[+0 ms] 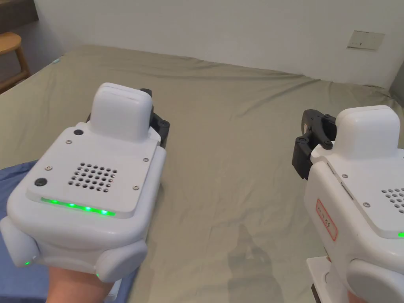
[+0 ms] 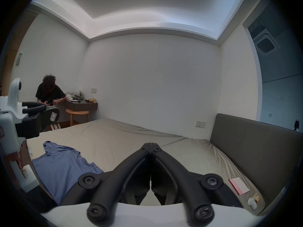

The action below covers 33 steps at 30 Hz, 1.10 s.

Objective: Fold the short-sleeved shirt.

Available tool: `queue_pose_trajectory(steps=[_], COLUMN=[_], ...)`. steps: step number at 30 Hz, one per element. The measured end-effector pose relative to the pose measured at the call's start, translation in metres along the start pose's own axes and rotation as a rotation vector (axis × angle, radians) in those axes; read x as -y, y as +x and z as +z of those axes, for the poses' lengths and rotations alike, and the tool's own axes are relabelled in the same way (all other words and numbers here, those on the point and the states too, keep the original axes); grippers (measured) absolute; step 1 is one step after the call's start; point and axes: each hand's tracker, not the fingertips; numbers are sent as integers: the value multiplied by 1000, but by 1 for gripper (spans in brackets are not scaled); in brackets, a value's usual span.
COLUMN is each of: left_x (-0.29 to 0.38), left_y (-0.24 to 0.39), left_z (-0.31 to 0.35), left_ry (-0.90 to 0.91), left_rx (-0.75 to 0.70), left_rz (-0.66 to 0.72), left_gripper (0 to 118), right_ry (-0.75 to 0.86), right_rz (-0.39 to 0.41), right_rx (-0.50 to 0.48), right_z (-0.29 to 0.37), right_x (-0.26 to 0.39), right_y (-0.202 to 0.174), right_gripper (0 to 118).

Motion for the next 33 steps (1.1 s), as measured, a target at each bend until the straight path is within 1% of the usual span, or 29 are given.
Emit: queue_pose_trajectory(steps=[4, 12, 18, 21, 24, 29, 33], left_x=[-6, -9, -1, 5, 10, 21, 41], left_y=[-31, -103, -136, -145, -150, -151, -154], left_z=[16, 60, 87, 93, 94, 81, 57], left_ry=[4, -11, -39, -65, -81, -110, -191], left_rx=[-105, -359, -461, -493, -507, -494, -433], left_rz=[-6, -58, -77, -75, -64, -69, -13], left_gripper=[0, 0, 0, 0, 0, 0, 0], right_ry=[21, 70, 85, 74, 81, 79, 47], right_rz=[5, 6, -4, -10, -14, 19, 35], right_rx=[-88, -328, -446, -485, -504, -501, -487], right_z=[-9, -23, -30, -35, -37, -41, -48], right_x=[-6, -16, -19, -22, -23, -19, -10], right_y=[-26, -102, -147, -160, -166, -168, -163], right_gripper=[1, 1, 1, 1, 1, 1, 1])
